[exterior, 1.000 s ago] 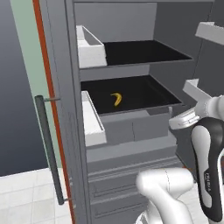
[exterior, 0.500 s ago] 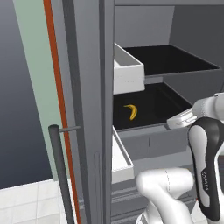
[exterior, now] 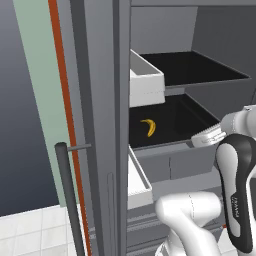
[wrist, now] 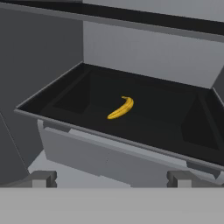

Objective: Retrieve the peach and banana from the fridge and place them into the bowl on the dining table.

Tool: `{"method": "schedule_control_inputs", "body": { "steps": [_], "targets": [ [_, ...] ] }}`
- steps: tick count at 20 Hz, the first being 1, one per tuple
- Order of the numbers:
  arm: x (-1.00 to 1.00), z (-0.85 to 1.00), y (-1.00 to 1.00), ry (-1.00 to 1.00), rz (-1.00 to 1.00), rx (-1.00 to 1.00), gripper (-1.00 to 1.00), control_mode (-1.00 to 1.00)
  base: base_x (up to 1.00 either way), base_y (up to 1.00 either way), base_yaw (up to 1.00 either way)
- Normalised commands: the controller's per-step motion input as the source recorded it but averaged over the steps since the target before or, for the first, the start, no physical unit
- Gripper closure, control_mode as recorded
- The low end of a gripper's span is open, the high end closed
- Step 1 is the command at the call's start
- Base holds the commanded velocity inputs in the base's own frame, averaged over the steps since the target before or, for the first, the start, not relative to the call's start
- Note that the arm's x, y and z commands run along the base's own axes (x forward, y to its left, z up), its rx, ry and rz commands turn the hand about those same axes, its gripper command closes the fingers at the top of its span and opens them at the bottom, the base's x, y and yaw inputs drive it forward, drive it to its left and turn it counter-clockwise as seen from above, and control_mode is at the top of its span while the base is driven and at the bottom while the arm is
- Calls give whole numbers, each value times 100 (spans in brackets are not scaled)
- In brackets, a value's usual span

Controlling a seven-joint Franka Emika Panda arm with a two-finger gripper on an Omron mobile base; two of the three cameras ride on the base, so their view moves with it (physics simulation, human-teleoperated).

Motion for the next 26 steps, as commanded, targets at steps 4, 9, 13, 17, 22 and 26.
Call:
{"method": "schedule_control_inputs", "body": {
  "steps": [4, 9, 13, 17, 22, 26],
  "targets": [
    [0, 0, 0, 0, 0, 0, -100, 100, -15, 2, 0],
    [0, 0, 0, 0, 0, 0, -100, 100, -22, 3, 0],
    [0, 0, 0, 0, 0, 0, -100, 100, -11, 7, 0],
    [0, 0, 0, 0, 0, 0, -100, 100, -1, 0, 12],
    [0, 0, 0, 0, 0, 0, -100, 100, 0, 0, 26],
    [0, 0, 0, 0, 0, 0, -100, 100, -2, 0, 27]
  ]
}}
